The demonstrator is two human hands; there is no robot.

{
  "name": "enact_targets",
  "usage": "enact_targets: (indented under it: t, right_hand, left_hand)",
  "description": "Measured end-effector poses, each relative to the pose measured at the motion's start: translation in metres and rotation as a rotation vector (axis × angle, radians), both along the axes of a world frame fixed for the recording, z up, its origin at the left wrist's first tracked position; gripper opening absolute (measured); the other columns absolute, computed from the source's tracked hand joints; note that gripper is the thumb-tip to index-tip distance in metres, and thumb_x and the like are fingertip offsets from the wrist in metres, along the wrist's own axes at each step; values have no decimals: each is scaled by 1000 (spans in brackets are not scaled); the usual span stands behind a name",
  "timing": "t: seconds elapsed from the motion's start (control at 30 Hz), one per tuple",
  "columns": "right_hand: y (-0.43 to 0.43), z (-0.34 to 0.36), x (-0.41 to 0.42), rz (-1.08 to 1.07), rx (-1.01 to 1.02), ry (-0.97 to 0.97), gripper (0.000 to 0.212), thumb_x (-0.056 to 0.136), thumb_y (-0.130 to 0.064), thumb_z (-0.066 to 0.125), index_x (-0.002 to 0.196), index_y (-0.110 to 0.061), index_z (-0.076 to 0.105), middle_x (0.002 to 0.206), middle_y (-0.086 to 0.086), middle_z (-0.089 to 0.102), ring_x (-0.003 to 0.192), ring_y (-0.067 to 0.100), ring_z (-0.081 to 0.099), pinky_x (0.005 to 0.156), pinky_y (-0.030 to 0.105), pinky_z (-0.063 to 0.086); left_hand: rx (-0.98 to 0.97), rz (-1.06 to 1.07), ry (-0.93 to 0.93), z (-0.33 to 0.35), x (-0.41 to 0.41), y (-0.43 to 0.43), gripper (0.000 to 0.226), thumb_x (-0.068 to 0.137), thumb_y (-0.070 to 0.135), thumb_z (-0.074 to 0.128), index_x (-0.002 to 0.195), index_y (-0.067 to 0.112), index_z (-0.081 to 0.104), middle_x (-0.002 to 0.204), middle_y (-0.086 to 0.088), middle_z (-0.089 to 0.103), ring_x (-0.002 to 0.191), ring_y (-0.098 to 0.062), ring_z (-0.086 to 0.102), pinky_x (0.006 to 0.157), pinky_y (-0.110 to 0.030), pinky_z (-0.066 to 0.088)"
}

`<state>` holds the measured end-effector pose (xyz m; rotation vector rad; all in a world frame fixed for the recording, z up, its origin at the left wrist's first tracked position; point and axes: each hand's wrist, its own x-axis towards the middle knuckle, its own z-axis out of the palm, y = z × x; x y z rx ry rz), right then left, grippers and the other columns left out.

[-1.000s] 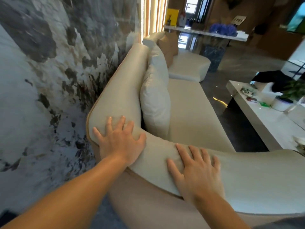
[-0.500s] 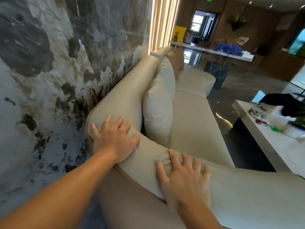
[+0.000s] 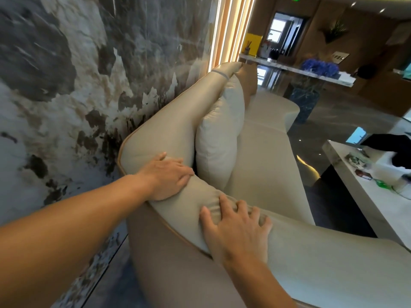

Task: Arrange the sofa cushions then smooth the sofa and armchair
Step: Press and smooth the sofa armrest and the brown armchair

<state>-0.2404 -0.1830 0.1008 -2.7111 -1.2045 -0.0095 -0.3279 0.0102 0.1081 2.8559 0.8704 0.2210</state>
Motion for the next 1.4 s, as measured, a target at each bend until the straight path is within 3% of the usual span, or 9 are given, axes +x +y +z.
enact_targets:
  t: [0.1, 0.17, 0.57, 0.73, 0.97, 1.1, 1.23, 1.4]
  right_hand:
    - [-2, 2, 1, 15, 0, -13, 80, 74, -80, 11, 139, -42, 40, 136, 2, 50, 125, 35, 38, 106, 57, 21]
    - [-5, 2, 0, 26, 23, -14, 80, 74, -82, 12, 135, -42, 44, 132, 2, 52, 121, 35, 41, 104, 57, 24]
    - [-24, 1, -7, 68, 96, 17, 68, 74, -81, 18, 116, -42, 55, 118, 0, 56, 111, 33, 42, 97, 58, 26]
    - [-20, -4, -8, 72, 8, -7, 83, 76, -79, 9, 139, -37, 42, 134, 6, 49, 120, 35, 38, 98, 62, 21]
    - [-11, -12, 0, 58, -64, 50, 94, 72, -81, 1, 152, -36, 18, 159, 12, 28, 140, 40, 21, 104, 67, 2]
    - [-13, 6, 10, 128, -213, 204, 95, 70, -85, 4, 152, -38, 12, 160, 14, 22, 145, 40, 16, 107, 69, -2]
    - [-34, 28, 38, 93, -354, 312, 81, 76, -83, 5, 148, -48, 13, 161, 5, 23, 146, 36, 15, 104, 76, 0]
    - [-116, 49, 71, -171, -482, 357, 75, 81, -80, 4, 150, -50, -3, 166, -3, -5, 149, 36, -13, 104, 79, -4]
  left_hand:
    - [-10, -18, 129, 4, -1, -5, 75, 82, 76, 10, 136, 41, 48, 144, 12, 45, 138, -15, 30, 116, -50, 7]
    - [24, -17, 141, 4, -4, -10, 83, 75, 83, 9, 127, 38, 54, 138, 9, 50, 133, -19, 34, 114, -50, 12]
    - [54, 53, 90, 0, -13, -34, 77, 70, 86, 17, 111, 34, 57, 123, 7, 55, 125, -25, 36, 109, -46, 17]
    - [117, 72, 89, -7, -14, -37, 77, 75, 83, 12, 118, 35, 55, 130, 7, 53, 127, -24, 35, 111, -48, 16]
    - [90, 67, 131, -13, -12, -30, 86, 73, 87, 1, 141, 46, 35, 152, 16, 35, 144, -13, 15, 116, -48, 2]
    - [-66, 128, 407, 12, -6, -42, 80, 81, 79, 3, 151, 43, 12, 162, 11, 11, 149, -20, -2, 117, -54, -5]
    - [-231, 177, 571, 38, 0, -82, 55, 99, 54, 12, 152, 43, 1, 164, 0, -7, 147, -36, -11, 115, -62, 2]
    - [-350, -19, 612, 64, -34, -152, 62, 99, 50, 28, 149, 46, -7, 163, 3, -14, 146, -41, -11, 114, -61, 19]
